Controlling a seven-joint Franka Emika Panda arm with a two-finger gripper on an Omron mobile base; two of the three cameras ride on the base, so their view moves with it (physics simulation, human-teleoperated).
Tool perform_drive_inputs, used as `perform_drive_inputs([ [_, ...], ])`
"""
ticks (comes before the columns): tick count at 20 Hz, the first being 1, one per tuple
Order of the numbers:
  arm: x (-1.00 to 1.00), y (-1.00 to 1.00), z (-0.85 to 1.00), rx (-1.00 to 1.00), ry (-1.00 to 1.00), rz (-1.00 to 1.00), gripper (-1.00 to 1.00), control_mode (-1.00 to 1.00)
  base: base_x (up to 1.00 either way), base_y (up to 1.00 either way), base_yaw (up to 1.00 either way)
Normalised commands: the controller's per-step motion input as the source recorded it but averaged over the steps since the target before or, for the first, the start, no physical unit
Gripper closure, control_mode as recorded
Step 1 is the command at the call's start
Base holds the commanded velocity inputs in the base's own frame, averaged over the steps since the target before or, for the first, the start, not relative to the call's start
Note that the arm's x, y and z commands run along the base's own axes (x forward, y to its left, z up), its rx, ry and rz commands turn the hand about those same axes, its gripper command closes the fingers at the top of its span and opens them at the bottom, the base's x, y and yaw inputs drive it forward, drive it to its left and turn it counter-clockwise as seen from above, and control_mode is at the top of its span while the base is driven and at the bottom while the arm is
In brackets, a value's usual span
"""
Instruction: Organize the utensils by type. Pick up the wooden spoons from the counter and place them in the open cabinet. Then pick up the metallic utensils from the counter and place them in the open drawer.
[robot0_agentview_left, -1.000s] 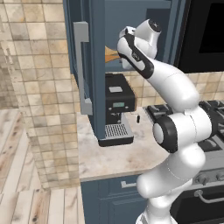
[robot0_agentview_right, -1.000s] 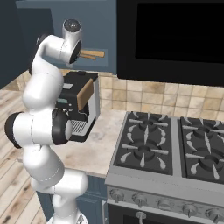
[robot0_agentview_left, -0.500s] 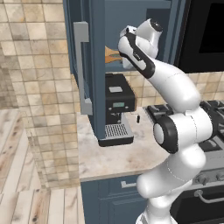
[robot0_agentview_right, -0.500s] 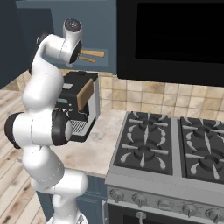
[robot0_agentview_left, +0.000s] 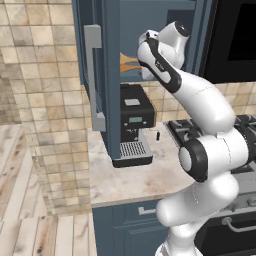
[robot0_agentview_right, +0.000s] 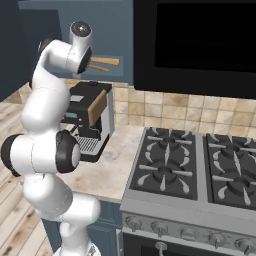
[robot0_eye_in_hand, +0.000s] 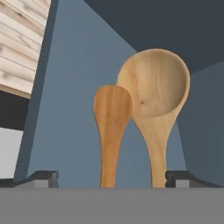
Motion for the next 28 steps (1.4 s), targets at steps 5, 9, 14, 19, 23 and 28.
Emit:
perform_drive_inputs([
  [5,-0.39,0.00,0.00,0.02,0.00,0.00,-1.00,-1.00,0.00,0.00,0.00],
  [9,-0.61,0.00,0.00,0.04,0.00,-0.03,-1.00,-1.00,0.00,0.00,0.00],
  [14,-0.58,0.00,0.01,0.02,0.00,-0.03,-1.00,-1.00,0.00,0.00,0.00],
  [19,-0.62,-0.03,0.00,0.01,0.00,-0.02,-1.00,-1.00,0.00,0.00,0.00],
  [23,-0.81,-0.11,0.00,0.05,0.00,-0.11,-1.00,-1.00,0.00,0.00,0.00],
  [28,-0.93,-0.14,0.02,0.22,0.00,-0.38,-1.00,-1.00,0.00,0.00,0.00],
])
